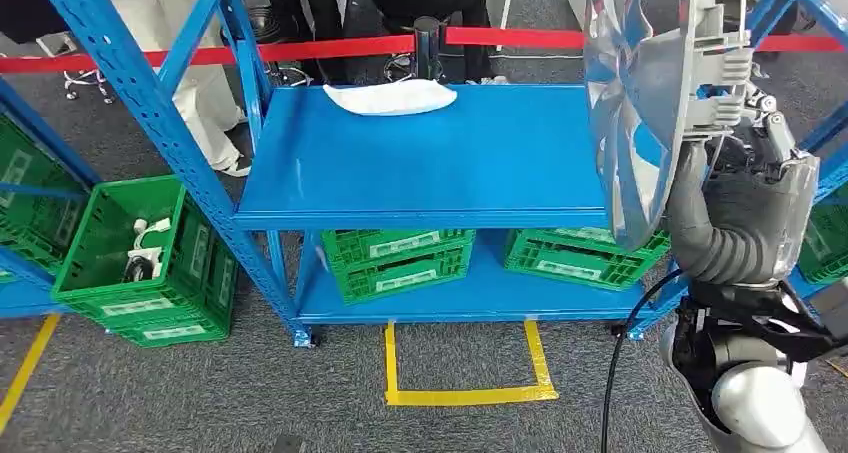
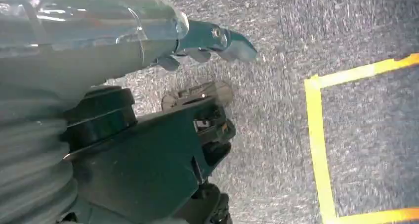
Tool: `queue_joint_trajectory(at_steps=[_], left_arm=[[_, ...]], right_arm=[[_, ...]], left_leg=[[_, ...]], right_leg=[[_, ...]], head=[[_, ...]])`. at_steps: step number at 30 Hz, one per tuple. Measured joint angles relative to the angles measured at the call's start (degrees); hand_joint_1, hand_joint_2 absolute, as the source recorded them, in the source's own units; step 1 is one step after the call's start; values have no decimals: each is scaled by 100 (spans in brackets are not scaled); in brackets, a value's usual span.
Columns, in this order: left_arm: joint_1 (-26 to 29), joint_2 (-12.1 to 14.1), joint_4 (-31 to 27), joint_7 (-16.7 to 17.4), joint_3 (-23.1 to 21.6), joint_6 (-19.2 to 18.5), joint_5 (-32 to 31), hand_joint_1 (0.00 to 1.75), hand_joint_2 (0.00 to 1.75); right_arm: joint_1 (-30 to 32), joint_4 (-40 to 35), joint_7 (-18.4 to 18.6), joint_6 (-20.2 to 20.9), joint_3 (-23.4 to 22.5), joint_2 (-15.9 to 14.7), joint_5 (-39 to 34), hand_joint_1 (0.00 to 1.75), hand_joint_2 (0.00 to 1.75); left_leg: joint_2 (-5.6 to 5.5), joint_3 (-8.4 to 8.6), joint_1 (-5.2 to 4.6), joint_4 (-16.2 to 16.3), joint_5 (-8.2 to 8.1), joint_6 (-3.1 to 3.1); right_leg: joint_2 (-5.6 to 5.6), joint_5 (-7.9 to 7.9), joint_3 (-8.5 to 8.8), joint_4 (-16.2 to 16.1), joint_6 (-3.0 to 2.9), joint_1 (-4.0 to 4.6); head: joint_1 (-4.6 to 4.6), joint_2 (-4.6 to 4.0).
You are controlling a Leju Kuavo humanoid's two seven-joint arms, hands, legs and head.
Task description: Take the parts from the cabinet and place them on the table.
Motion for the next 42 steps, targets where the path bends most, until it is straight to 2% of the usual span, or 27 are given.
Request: queue_joint_trajectory(at_steps=[1,2,4,6,8,9,10,11,14,15,16,18,19,20,22,24,26,29,30,31,33,34,35,37,39,41,42], left_arm=[[-2,0,0,2,0,0,-2,0,175],[-6,2,0,2,0,0,-2,0,175],[-6,4,0,2,0,0,-2,0,175],[-5,7,0,4,0,0,-4,0,175],[-10,11,0,2,0,0,-9,0,175],[-17,11,0,4,0,0,-13,0,175],[-28,9,-4,2,0,0,-17,0,175],[-37,11,-2,2,0,0,-20,0,175],[-10,11,-2,11,0,0,-20,0,175],[-18,9,0,13,0,0,-24,0,175],[-26,9,-2,15,0,2,-26,0,175],[-34,0,-2,15,0,2,-35,0,175],[-33,-4,-2,20,0,2,-35,0,175],[-32,-4,-2,26,0,4,-37,0,175],[-33,-4,-2,28,0,7,-37,0,175],[-34,-7,-2,31,0,7,-37,0,175],[-39,-24,-9,31,0,7,-37,0,175],[-38,-31,-17,31,0,7,-50,0,175],[-41,-18,-15,31,0,9,-54,0,175],[-42,-20,-20,31,0,9,-57,0,175],[-45,-11,-20,31,0,15,-61,0,175],[-44,-7,-20,28,0,15,-61,0,175],[-44,-4,-20,22,0,18,-61,0,175],[-44,4,-20,-9,0,20,-59,0,175],[-43,13,-20,-26,0,61,-55,0,175],[-41,42,-20,-50,2,92,-48,0,175],[-39,57,-20,-72,2,116,-28,0,175]], right_arm=[[-2,2,-4,0,-2,7,-4,175,175],[1,2,-20,2,0,11,-11,175,175],[1,13,-35,0,-2,11,-15,175,175],[5,24,-44,0,0,13,-39,175,175],[6,28,-44,0,-2,13,-52,175,175],[5,28,-48,2,0,13,-54,175,175],[14,24,-61,0,-9,13,-57,175,175],[10,26,-76,0,-11,11,-61,175,175],[21,26,-109,-4,-11,9,-68,175,175],[27,28,-122,-4,-13,9,-83,175,175],[28,28,-131,-4,-13,9,-105,175,175],[27,28,-146,-7,-26,9,-133,175,175],[30,33,-151,-7,-33,9,-147,175,175],[33,37,-153,-7,-39,9,-164,175,175],[32,48,-153,-4,-42,9,-168,175,175],[27,46,-153,-7,-44,9,-173,175,175],[3,42,-155,-4,-57,2,-173,175,175],[-13,44,-160,-4,-59,4,-175,175,175],[-20,46,-160,-5,-59,7,-177,175,175],[-26,46,-160,-6,-61,7,-179,175,175],[-17,42,-162,-13,-74,11,-184,175,175],[-14,42,-157,-15,-90,9,-188,175,175],[-14,42,-138,-24,-98,9,-190,175,175],[-13,11,-26,-50,-101,9,-164,175,175],[-10,-44,92,-70,-103,9,-118,175,175],[-3,-94,144,-74,-94,9,-90,175,175],[5,-105,149,-74,-92,9,-74,175,175]], left_leg=[[-8,-101,32,248,-327,-29],[-23,-213,61,657,-701,-63],[-30,-396,100,1467,-1129,-118],[-28,-275,143,1670,-916,-158],[-23,254,168,1076,-503,-174],[-22,624,177,608,-493,-177],[-26,948,173,138,-728,-169],[-51,1025,150,-48,-802,-99],[-71,872,118,-56,-723,34],[-54,844,142,-63,-657,106],[-57,772,135,-62,-595,162],[-55,592,107,-57,-449,214],[-55,497,87,-51,-374,229],[-54,408,65,-49,-309,233],[-48,237,22,-45,-174,237],[-47,124,-23,-45,-59,231],[-29,63,-61,-40,36,196],[4,-2,-26,-90,232,103],[4,-41,-25,-72,193,77],[-14,-111,-24,47,-63,20],[-28,-322,37,802,-787,-56],[-31,-411,63,1243,-1045,-97],[-32,-447,90,1575,-1110,-130],[-29,-221,130,1586,-787,-170],[-20,377,158,886,-435,-182],[-15,1023,138,-39,-700,-130],[-13,1061,134,-133,-787,-81]], right_leg=[[8,57,-78,1,-60,-4],[6,115,-165,17,-57,-4],[-2,222,-343,65,-42,-5],[-12,327,-566,142,-9,-12],[-17,401,-765,248,42,-34],[-14,424,-824,315,77,-41],[-16,442,-893,375,109,-20],[-23,466,-912,404,143,-24],[-32,625,-974,384,268,-56],[-11,512,-1009,430,295,-80],[4,191,-1084,607,312,-76],[20,-531,-1253,1429,335,-74],[23,-737,-1317,1857,335,-74],[26,-761,-1309,2111,326,-68],[29,-413,-1030,1961,257,-43],[47,-111,-354,1017,102,31],[45,-276,218,94,-36,94],[50,-190,122,29,-39,139],[2,-82,88,-42,-59,64],[5,-17,23,-42,-78,63],[-3,108,-147,-24,-106,62],[-7,171,-240,-13,-105,62],[-9,236,-339,10,-94,60],[-11,326,-543,83,-61,45],[-9,381,-723,178,-8,29],[-14,401,-827,306,39,40],[-20,438,-845,325,82,41]], head=[[-46,0],[-89,0],[-116,0],[-133,0],[-133,0],[-140,0],[-153,0],[-136,0],[-114,0],[-125,0],[-90,0],[-35,0],[-4,0],[15,0],[31,0],[33,0],[31,0],[24,0],[30,0],[0,0],[-85,0],[-103,0],[-118,0],[-131,0],[-149,0],[-173,0],[-162,0]])
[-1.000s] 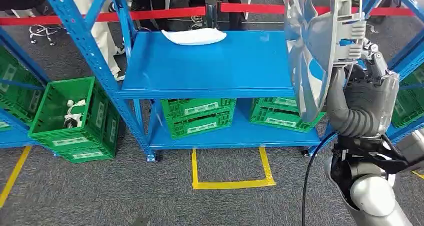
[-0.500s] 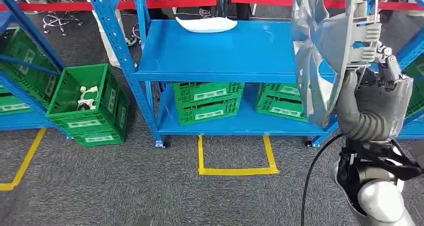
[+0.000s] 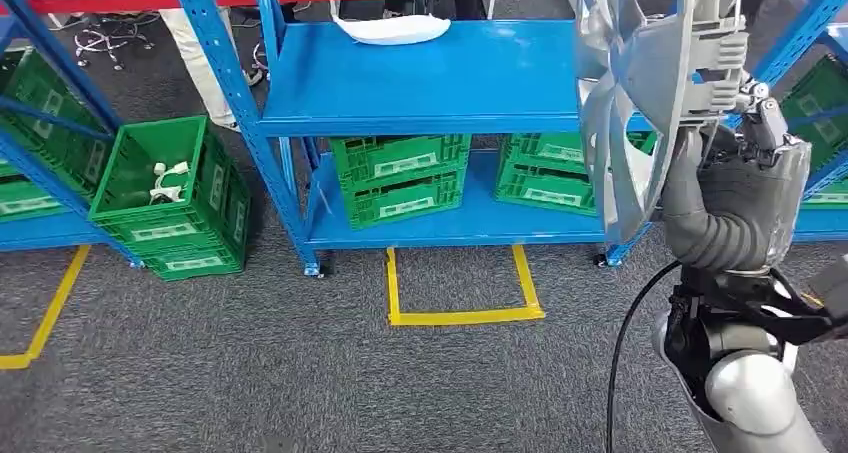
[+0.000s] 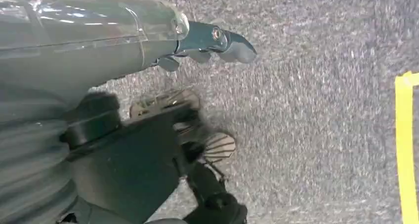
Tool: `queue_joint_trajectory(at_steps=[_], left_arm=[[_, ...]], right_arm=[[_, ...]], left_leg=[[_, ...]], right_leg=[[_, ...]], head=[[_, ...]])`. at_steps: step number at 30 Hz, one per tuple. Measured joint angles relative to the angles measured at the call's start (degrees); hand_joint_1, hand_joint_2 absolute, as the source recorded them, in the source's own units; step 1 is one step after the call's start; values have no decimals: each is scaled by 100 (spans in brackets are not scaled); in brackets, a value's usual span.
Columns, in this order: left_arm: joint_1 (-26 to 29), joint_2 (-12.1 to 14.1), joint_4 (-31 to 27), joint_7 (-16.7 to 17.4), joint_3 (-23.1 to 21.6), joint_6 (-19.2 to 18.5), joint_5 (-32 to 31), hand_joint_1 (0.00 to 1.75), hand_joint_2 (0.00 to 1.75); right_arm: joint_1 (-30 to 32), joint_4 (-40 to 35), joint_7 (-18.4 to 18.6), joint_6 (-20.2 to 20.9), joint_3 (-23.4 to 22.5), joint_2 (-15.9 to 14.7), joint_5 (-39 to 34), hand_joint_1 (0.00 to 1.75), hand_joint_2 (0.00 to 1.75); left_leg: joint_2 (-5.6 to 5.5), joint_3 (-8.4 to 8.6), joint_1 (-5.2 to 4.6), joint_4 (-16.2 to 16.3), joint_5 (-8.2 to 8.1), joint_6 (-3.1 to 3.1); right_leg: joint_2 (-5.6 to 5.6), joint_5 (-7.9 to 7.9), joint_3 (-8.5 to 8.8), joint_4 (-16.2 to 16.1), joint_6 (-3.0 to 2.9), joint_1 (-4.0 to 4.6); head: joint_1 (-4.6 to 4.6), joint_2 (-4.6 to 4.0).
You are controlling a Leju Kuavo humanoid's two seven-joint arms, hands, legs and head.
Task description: Take the parts from the cabinet and place them on the table.
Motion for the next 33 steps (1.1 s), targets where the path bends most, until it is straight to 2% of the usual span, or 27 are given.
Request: queue_joint_trajectory(at_steps=[2,3,4,5,7,8,9,10,11,12,13,14,17,18,19,20,22,23,24,25,26,27,28,29,30,32,33], left_arm=[[24,42,0,-28,2,35,48,0,175],[46,57,0,-59,2,39,87,0,175],[56,79,0,-87,4,61,122,0,175],[58,96,0,-116,9,76,155,0,175],[72,146,0,-112,41,102,184,0,175],[87,175,2,-90,61,109,186,0,175],[109,210,2,-65,79,116,186,0,175],[123,245,0,-52,98,116,188,0,175],[126,264,2,-48,101,116,188,0,175],[120,282,0,-41,101,116,188,0,175],[118,293,0,-19,105,125,192,0,175],[111,301,0,-13,107,135,196,0,175],[125,321,-2,99,111,146,221,0,175],[121,337,-2,153,114,173,245,0,175],[120,367,-2,214,133,197,262,0,175],[120,369,-9,247,146,207,280,0,175],[129,391,-9,326,162,245,328,0,175],[136,404,-9,365,184,256,347,0,175],[142,409,-11,393,208,262,365,0,175],[145,413,-11,411,236,262,376,0,175],[143,422,-11,411,251,262,380,0,175],[142,433,-13,411,258,262,380,0,175],[141,444,-18,411,271,262,380,0,175],[136,463,-33,409,293,262,382,0,175],[128,461,-44,404,302,260,382,0,175],[134,461,-66,402,334,260,385,0,175],[140,461,-77,402,345,256,387,0,175]], right_arm=[[-22,-11,-20,-4,20,2,13,175,175],[-25,-9,-57,-11,41,0,13,175,175],[-25,-9,-129,-24,61,2,13,175,175],[-24,-4,-212,-44,81,2,13,175,175],[3,20,-395,-96,122,31,33,175,175],[51,33,-461,-127,146,44,70,175,175],[105,46,-507,-153,175,59,96,175,175],[131,59,-525,-166,205,76,118,175,175],[147,63,-529,-175,231,89,131,175,175],[158,70,-533,-179,247,101,135,175,175],[178,72,-533,-192,249,111,144,175,175],[196,85,-533,-225,253,124,155,175,175],[280,85,-540,-308,286,149,319,175,175],[300,85,-540,-334,289,155,370,175,175],[327,85,-540,-367,297,162,415,175,175],[355,83,-540,-396,304,168,452,175,175],[385,85,-540,-409,328,179,558,175,175],[401,85,-533,-415,341,188,623,175,175],[415,85,-518,-415,350,195,671,175,175],[429,83,-500,-417,356,199,706,175,175],[439,81,-479,-426,365,199,745,175,175],[454,79,-455,-444,372,197,767,175,175],[470,68,-422,-455,376,197,804,175,175],[481,51,-400,-470,376,197,826,175,175],[480,28,-380,-488,374,190,846,175,175],[495,2,-361,-496,372,190,861,175,175],[507,-19,-339,-498,367,186,870,175,175]], left_leg=[[-12,-59,-18,-27,-12,90],[-4,-68,16,-75,47,171],[0,-88,21,-77,91,211],[3,-125,20,-75,126,253],[13,-203,7,-66,187,260],[17,-234,3,-65,210,255],[23,-258,3,-63,228,247],[27,-271,2,-60,241,232],[31,-273,2,-58,250,218],[35,-264,2,-58,253,212],[42,-269,-1,-60,254,206],[55,-324,-42,-30,268,168],[77,-392,-42,-33,312,82],[76,-386,-55,-31,305,44],[53,-429,-46,60,192,11],[24,-546,-41,298,18,-12],[-18,-989,-28,1248,-437,-44],[-20,-1200,-27,1665,-559,-52],[-18,-1276,-28,1796,-540,-51],[-12,-1236,-29,1680,-386,-39],[7,-1080,-31,1343,-138,-10],[79,-856,-43,869,130,28],[239,-636,-69,405,349,80],[506,-546,-123,202,279,126],[442,-517,-138,70,311,142],[312,-560,-142,96,319,170],[238,-565,-134,75,348,207]], right_leg=[[-4,72,-32,-9,74,-12],[4,73,-52,-3,102,-13],[30,-84,-112,112,142,-33],[34,-334,-214,411,168,-44],[38,-831,-527,1337,217,-55],[38,-959,-612,1668,228,-55],[38,-948,-582,1741,228,-56],[37,-813,-431,1545,215,-56],[38,-604,-192,1143,197,-55],[40,-351,116,583,170,-54],[60,-197,353,105,139,-51],[88,-261,424,-8,104,-26],[80,-296,357,-64,35,-26],[74,-268,361,-106,-10,-49],[43,-241,376,-138,-50,-64],[42,-238,368,-140,-73,-62],[-9,-242,352,-129,-111,-45],[-30,-245,348,-123,-121,-32],[-55,-248,347,-111,-125,-22],[-83,-255,349,-98,-132,-7],[-113,-264,351,-82,-142,8],[-141,-280,354,-68,-136,17],[-171,-292,356,-54,-132,30],[-207,-303,351,-48,-115,37],[-239,-318,319,3,-86,74],[-360,-316,313,-1,-47,70],[-430,-326,324,4,-30,70]], head=[[9,0],[9,0],[26,0],[77,0],[114,0],[124,0],[140,0],[155,0],[160,0],[164,0],[168,0],[168,0],[157,0],[151,0],[138,0],[92,0],[26,0],[7,0],[2,0],[2,0],[-4,0],[-7,0],[-13,0],[-11,0],[-22,0],[7,0],[7,0]])
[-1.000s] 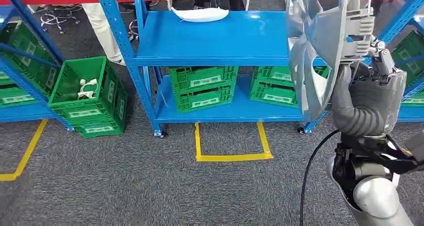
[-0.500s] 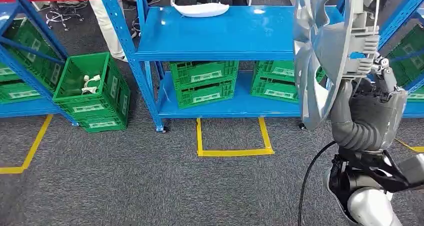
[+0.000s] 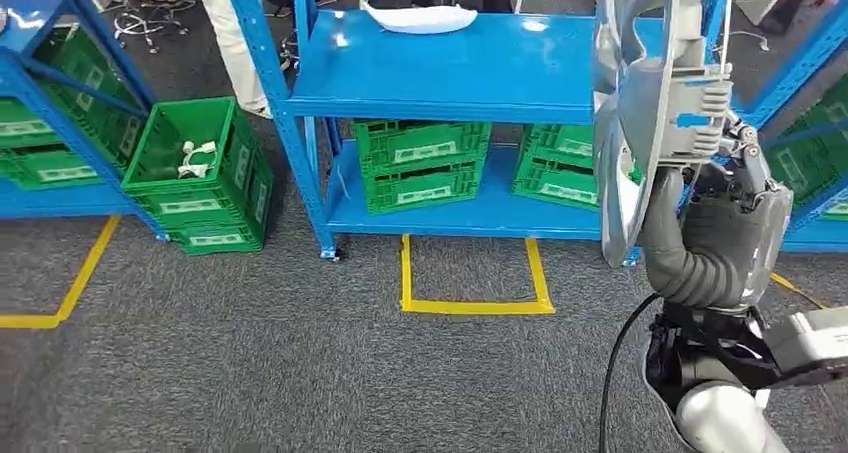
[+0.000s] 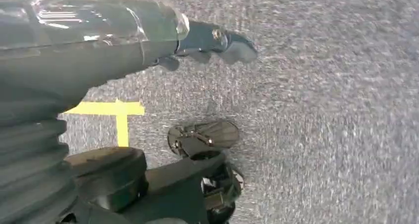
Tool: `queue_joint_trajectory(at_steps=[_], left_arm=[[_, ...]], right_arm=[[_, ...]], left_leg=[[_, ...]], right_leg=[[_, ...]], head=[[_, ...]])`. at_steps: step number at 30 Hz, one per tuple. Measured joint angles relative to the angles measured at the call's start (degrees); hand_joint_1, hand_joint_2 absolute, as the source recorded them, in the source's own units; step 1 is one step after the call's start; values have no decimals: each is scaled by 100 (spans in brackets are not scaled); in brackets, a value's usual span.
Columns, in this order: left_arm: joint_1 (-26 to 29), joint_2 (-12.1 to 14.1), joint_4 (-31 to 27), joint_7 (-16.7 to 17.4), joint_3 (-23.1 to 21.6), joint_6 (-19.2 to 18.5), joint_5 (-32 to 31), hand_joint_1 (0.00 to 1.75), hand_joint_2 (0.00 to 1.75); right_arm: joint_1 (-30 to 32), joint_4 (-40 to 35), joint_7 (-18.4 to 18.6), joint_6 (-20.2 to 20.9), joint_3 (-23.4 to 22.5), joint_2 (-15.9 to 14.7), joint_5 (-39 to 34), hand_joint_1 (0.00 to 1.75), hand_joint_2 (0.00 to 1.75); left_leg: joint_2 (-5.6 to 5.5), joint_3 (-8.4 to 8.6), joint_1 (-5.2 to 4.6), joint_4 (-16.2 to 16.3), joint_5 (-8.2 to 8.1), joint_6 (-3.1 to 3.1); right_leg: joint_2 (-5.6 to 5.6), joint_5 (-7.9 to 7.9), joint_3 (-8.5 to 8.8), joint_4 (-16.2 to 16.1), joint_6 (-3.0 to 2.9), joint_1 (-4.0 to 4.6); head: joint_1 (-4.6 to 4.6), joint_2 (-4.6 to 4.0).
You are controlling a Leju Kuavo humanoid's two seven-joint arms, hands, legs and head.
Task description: Take the parts from the cabinet and place them on the table.
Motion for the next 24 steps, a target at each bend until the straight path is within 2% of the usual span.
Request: queue_joint_trajectory(at_steps=[1,2,3,5,6,7,8,9,10,11,12,15,16,17,18,20,21,22,23,24], left_arm=[[0,-2,-4,-2,7,-2,2,0,175],[-7,0,-4,-7,20,-5,2,0,175],[-8,-11,-11,-11,37,-7,2,0,175],[-2,-28,-30,-13,41,-13,2,0,175],[7,-41,-39,-18,41,-15,2,0,175],[16,-46,-46,-28,41,-15,2,0,175],[19,-50,-46,-39,41,-18,2,0,175],[18,-52,-46,-55,41,-24,0,0,175],[16,-57,-48,-68,41,-33,-2,0,175],[13,-63,-48,-92,42,-46,-4,0,175],[5,-68,-48,-103,41,-50,-9,0,175],[46,-72,-48,-111,42,-61,-13,0,175],[49,-61,-46,-111,41,-61,-13,0,175],[54,-68,-48,-111,41,-61,-15,0,175],[42,-70,-48,-111,42,-61,-13,0,175],[38,-74,-48,-103,41,-61,-13,0,175],[43,-85,-48,-85,41,-59,-13,0,175],[48,-87,-48,-55,41,-50,-13,0,175],[48,-85,-48,-42,41,-42,-7,0,175],[47,-79,-48,-42,41,-37,2,0,175]], right_arm=[[18,-22,24,-7,-7,-13,7,175,175],[44,-44,40,-11,-13,-28,18,175,175],[67,-59,46,-13,-28,-55,28,175,175],[88,-70,57,-20,-33,-57,46,175,175],[114,-79,66,-24,-33,-59,52,175,175],[146,-88,88,-24,-35,-59,55,175,175],[161,-94,112,-26,-37,-68,59,175,175],[161,-107,149,-22,-37,-81,66,175,175],[162,-116,177,-17,-40,-98,70,175,175],[163,-125,201,-11,-39,-109,85,175,175],[163,-138,216,-4,-42,-109,98,175,175],[152,-155,236,0,-42,-116,103,175,175],[151,-158,238,2,-39,-116,103,175,175],[154,-158,256,2,-42,-116,103,175,175],[163,-173,254,0,-42,-114,107,175,175],[162,-186,289,2,-46,-120,136,175,175],[160,-186,335,4,-44,-120,151,175,175],[160,-186,368,13,-42,-120,153,175,175],[156,-186,387,20,-39,-120,153,175,175],[154,-186,400,33,-35,-120,153,175,175]], left_leg=[[-57,12,52,-30,37,30],[-121,-1,58,-30,51,51],[-187,-8,64,-29,65,73],[-315,-22,64,-27,78,87],[-384,-23,65,-26,82,88],[-447,-19,72,-24,86,82],[-514,-18,81,-20,93,69],[-584,-8,91,-16,98,59],[-635,-4,95,-13,99,48],[-677,-30,85,-13,105,12],[-734,-78,75,22,119,-23],[-828,-162,108,-5,182,-135],[-808,-177,101,30,135,-160],[-388,-243,51,163,7,-186],[-236,-388,72,481,-217,-211],[-215,-799,129,1426,-658,-249],[-227,-930,135,1728,-743,-263],[-228,-932,143,1764,-688,-272],[-223,-798,148,1520,-504,-266],[-195,-573,144,1126,-287,-250]], right_leg=[[76,-81,-22,41,54,-21],[300,-233,-66,214,103,-51],[425,-487,-219,615,135,-76],[477,-883,-590,1512,182,-101],[478,-921,-681,1737,192,-113],[478,-830,-661,1704,194,-120],[483,-613,-542,1429,192,-126],[521,-289,-304,891,189,-138],[630,-40,-98,411,191,-160],[856,-32,40,126,183,-186],[859,-28,58,9,155,-179],[746,-40,23,10,56,-149],[670,0,37,-52,-8,-199],[623,11,43,-68,-45,-187],[567,14,37,-69,-81,-173],[438,10,35,-67,-86,-148],[380,10,33,-66,-86,-145],[321,10,35,-64,-86,-140],[261,9,35,-61,-84,-136],[217,7,39,-58,-82,-132]], head=[[-4,0],[19,0],[70,0],[124,0],[144,0],[162,0],[175,0],[186,0],[194,0],[201,0],[184,0],[170,0],[173,0],[136,0],[67,0],[41,0],[28,0],[9,0],[-7,0],[-11,0]])
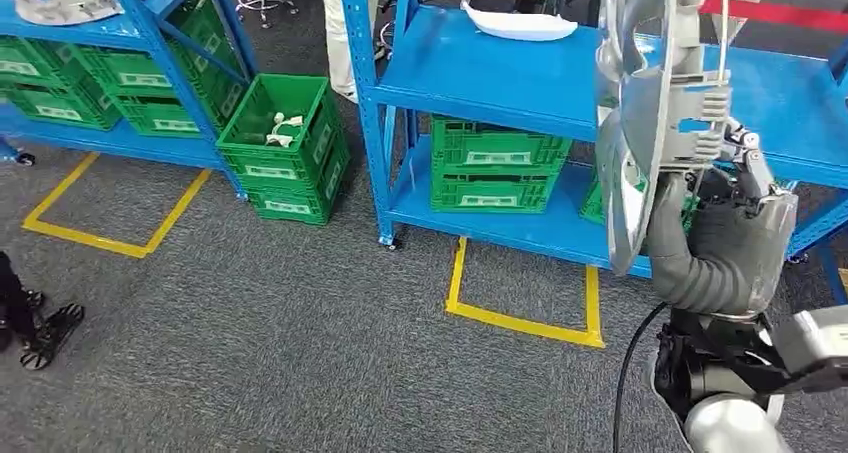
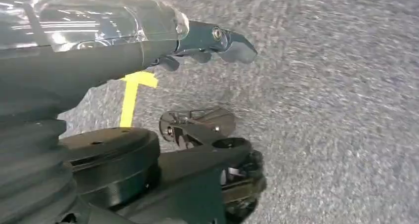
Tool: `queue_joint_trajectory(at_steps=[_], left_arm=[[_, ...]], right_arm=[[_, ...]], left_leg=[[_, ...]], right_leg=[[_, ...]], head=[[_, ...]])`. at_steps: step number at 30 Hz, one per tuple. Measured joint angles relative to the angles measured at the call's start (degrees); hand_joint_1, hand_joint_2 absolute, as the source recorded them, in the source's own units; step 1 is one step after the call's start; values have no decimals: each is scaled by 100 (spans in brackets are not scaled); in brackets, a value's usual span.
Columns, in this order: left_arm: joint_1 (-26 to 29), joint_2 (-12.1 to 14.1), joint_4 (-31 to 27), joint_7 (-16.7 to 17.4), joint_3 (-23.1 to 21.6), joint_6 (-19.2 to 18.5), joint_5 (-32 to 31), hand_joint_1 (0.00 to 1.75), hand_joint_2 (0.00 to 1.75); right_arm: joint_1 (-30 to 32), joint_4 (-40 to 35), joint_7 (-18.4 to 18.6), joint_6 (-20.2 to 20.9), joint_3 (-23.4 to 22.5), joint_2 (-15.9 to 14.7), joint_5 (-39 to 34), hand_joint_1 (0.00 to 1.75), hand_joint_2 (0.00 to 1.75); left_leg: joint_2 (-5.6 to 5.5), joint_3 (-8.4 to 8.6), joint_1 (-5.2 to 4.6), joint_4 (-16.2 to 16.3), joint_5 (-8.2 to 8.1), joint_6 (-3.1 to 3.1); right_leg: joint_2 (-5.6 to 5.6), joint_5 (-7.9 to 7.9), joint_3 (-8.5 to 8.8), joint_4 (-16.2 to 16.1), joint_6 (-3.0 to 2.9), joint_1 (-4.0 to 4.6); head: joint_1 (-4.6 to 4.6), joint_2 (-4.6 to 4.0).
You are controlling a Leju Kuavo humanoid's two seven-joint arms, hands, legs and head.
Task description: Take the parts from the cabinet and place them on the table.
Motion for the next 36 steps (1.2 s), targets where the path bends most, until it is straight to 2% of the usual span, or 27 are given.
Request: queue_joint_trajectory(at_steps=[1,2,3,7,9,10,11,12,13,14,16,17,18,22,23,24,25,26,27,28,29,30,31,32,33,34,36], left_arm=[[-4,11,0,0,2,-2,2,0,175],[-9,31,0,0,0,-2,2,0,175],[-27,37,0,0,0,-2,2,0,175],[-31,52,2,13,2,39,11,0,175],[-43,74,0,44,4,96,66,0,175],[-51,81,0,44,7,98,83,0,175],[-54,85,0,55,9,96,101,0,175],[-51,90,0,74,9,96,101,0,175],[-46,92,0,120,9,98,105,0,175],[-43,101,0,162,9,107,105,0,175],[-43,116,0,236,9,125,105,0,175],[-40,122,0,256,9,133,107,0,175],[-48,129,0,252,9,138,111,0,175],[0,149,0,216,11,140,120,0,175],[12,184,-2,214,11,146,123,0,175],[5,173,-11,201,11,146,123,0,175],[-10,177,-11,197,13,146,120,0,175],[-14,177,-11,184,13,146,120,0,175],[-10,177,-11,164,13,144,120,0,175],[0,173,-15,123,13,138,105,0,175],[6,168,-15,76,13,136,98,0,175],[6,170,-15,24,13,136,85,0,175],[4,170,-15,-35,13,136,59,0,175],[0,170,-15,-79,13,136,46,0,175],[-14,168,-15,-98,13,127,33,0,175],[-19,166,-15,-125,13,127,22,0,175],[-6,157,-15,-133,13,109,-2,0,175]], right_arm=[[-4,0,4,13,2,2,0,175,175],[-15,0,6,15,2,2,0,175,175],[-13,0,6,15,0,0,2,175,175],[-39,0,9,15,2,-4,-13,175,175],[-97,2,-2,20,2,-20,-90,175,175],[-123,7,-9,26,7,-22,-112,175,175],[-130,7,-20,33,11,-22,-111,175,175],[-130,7,-28,46,15,-22,-111,175,175],[-129,7,-33,48,17,-22,-111,175,175],[-125,7,-53,35,20,-22,-114,175,175],[-116,7,-105,-15,17,-22,-122,175,175],[-100,4,-158,-42,11,-22,-120,175,175],[-60,4,-232,-72,4,-22,-107,175,175],[117,-114,-352,-129,0,-35,26,175,175],[137,-142,-354,-135,0,-33,44,175,175],[177,-144,-356,-144,0,-28,57,175,175],[207,-179,-365,-149,-4,-30,68,175,175],[225,-199,-365,-157,-4,-29,74,175,175],[246,-208,-365,-159,-2,-26,87,175,175],[289,-214,-372,-166,-7,-22,105,175,175],[347,-225,-391,-170,-7,-17,122,175,175],[405,-238,-415,-179,-9,-13,138,175,175],[464,-245,-463,-181,-9,-11,142,175,175],[519,-254,-514,-181,-18,-11,142,175,175],[588,-273,-571,-177,-31,-11,144,175,175],[637,-299,-614,-175,-63,-11,146,175,175],[719,-313,-671,-173,-112,-13,151,175,175]], left_leg=[[129,326,-14,-597,257,34],[451,548,-49,-1024,325,81],[607,589,-127,-1142,277,110],[284,518,-103,-1149,351,218],[139,510,-63,-1161,394,274],[66,504,-62,-1161,406,293],[-17,497,-63,-1160,413,304],[-106,495,-71,-1159,420,313],[-191,498,-73,-1158,424,316],[-273,502,-73,-1155,431,307],[-422,528,-72,-1151,435,298],[-482,518,-70,-1153,433,291],[-533,485,-96,-1132,450,253],[-739,358,-76,-1139,526,100],[-508,341,-98,-1067,435,90],[-156,241,-115,-866,264,56],[-39,51,-74,-457,21,18],[-27,-150,-36,-3,-186,-10],[-30,-328,-8,399,-332,-32],[-33,-422,8,610,-357,-52],[-31,-376,19,533,-258,-64],[-20,-210,25,241,-67,-70],[60,118,23,-335,212,-64],[235,395,16,-809,386,-48],[513,530,-57,-1077,288,-22],[413,512,-53,-1089,334,57],[303,476,-80,-1068,335,103]], right_leg=[[-51,-9,8,5,14,7],[-83,-19,16,9,31,18],[-130,-39,-1,45,71,73],[-407,-54,28,28,172,60],[39,-383,-103,390,234,10],[178,-641,-284,857,248,3],[241,-864,-498,1369,259,4],[264,-984,-664,1758,264,5],[270,-952,-719,1874,264,5],[275,-787,-655,1723,252,5],[354,-204,-251,778,214,-2],[540,28,-52,270,190,-13],[719,-35,-9,180,163,-29],[537,-37,-4,28,72,-39],[449,-6,27,-25,28,-50],[411,0,42,-47,-1,-47],[341,3,41,-45,-18,-37],[283,-1,40,-40,-22,-29],[218,-3,40,-35,-24,-24],[153,-5,40,-28,-24,-24],[95,-12,40,-22,-18,-25],[39,-22,41,-11,-6,-26],[-12,-37,49,3,17,-28],[-53,-53,63,14,43,-26],[-94,-74,66,28,78,4],[-134,-86,62,48,114,18],[-222,-75,80,30,172,2]], head=[[-9,0],[-20,0],[-29,0],[11,0],[50,0],[103,0],[131,0],[159,0],[179,0],[192,0],[212,0],[223,0],[201,0],[194,0],[197,0],[139,0],[79,0],[63,0],[50,0],[35,0],[22,0],[13,0],[6,0],[-5,0],[-7,0],[2,0],[41,0]])
